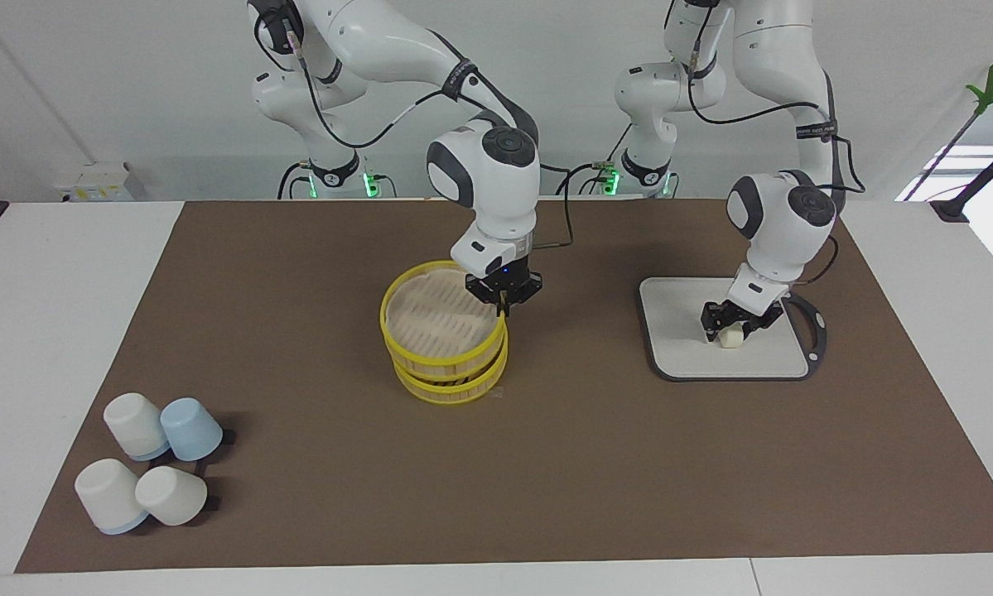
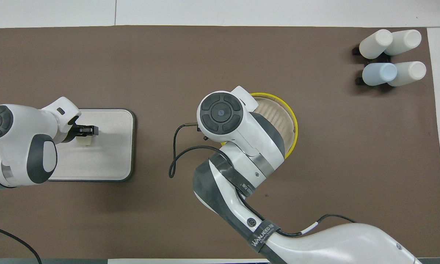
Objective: Place bun in steamer
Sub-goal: 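Grasp the bun with the left gripper while the right gripper lifts the lid, then set the lid aside with the right gripper while the left gripper carries the bun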
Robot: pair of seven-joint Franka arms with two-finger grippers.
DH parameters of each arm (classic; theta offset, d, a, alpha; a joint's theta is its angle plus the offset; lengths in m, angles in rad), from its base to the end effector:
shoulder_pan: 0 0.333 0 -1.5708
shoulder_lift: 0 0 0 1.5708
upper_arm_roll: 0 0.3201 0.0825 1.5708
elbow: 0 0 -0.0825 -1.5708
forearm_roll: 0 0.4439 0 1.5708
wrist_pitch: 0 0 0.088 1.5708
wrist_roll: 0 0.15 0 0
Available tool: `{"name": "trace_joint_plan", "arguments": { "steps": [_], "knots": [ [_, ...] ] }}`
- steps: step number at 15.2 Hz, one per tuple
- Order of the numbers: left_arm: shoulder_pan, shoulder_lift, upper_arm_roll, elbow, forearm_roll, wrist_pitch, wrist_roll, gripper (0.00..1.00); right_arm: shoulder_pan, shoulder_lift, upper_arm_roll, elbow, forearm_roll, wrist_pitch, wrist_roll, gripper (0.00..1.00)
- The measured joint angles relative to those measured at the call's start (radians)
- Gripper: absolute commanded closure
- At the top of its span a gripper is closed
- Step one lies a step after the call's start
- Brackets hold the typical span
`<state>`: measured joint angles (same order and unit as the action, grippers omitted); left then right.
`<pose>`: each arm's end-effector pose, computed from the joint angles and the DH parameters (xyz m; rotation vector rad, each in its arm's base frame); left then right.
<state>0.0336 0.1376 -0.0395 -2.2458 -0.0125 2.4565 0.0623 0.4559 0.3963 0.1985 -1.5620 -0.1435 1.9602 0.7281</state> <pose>0.5895 -0.0041 0.2301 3.1266 -0.0911 0.1151 0.5963 0.4220 0.3602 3.1032 -0.0547 0.0689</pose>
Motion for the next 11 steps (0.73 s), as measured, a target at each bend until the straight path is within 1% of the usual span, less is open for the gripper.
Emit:
{"name": "trace_joint_plan", "arguments": {
  "steps": [3, 5, 6, 8, 10, 11],
  "knots": [
    [0.003, 0.0, 0.002, 0.001, 0.0, -0.002, 0.001, 0.96, -0.058, 0.001, -0.001, 0.151, 0.0, -0.211, -0.148, 1.0],
    [0.003, -0.001, 0.001, 0.014, 0.0, -0.024, 0.001, 0.98, -0.112, -0.019, -0.001, 0.213, 0.002, -0.296, -0.26, 1.0],
    [0.001, -0.001, 0.0, 0.037, 0.0, -0.062, -0.007, 0.98, -0.143, -0.039, -0.001, 0.228, 0.007, -0.324, -0.325, 1.0],
    [-0.017, -0.004, -0.008, 0.123, -0.001, -0.183, -0.055, 0.98, -0.21, -0.087, -0.002, 0.235, 0.017, -0.39, -0.451, 1.0],
    [-0.081, -0.007, -0.013, 0.229, -0.002, -0.302, -0.167, 0.98, -0.308, -0.139, -0.003, 0.233, 0.049, -0.471, -0.602, 1.0],
    [-0.129, -0.006, -0.015, 0.281, -0.003, -0.353, -0.242, 0.98, -0.371, -0.165, -0.004, 0.226, 0.081, -0.499, -0.691, 1.0]
  ]
}}
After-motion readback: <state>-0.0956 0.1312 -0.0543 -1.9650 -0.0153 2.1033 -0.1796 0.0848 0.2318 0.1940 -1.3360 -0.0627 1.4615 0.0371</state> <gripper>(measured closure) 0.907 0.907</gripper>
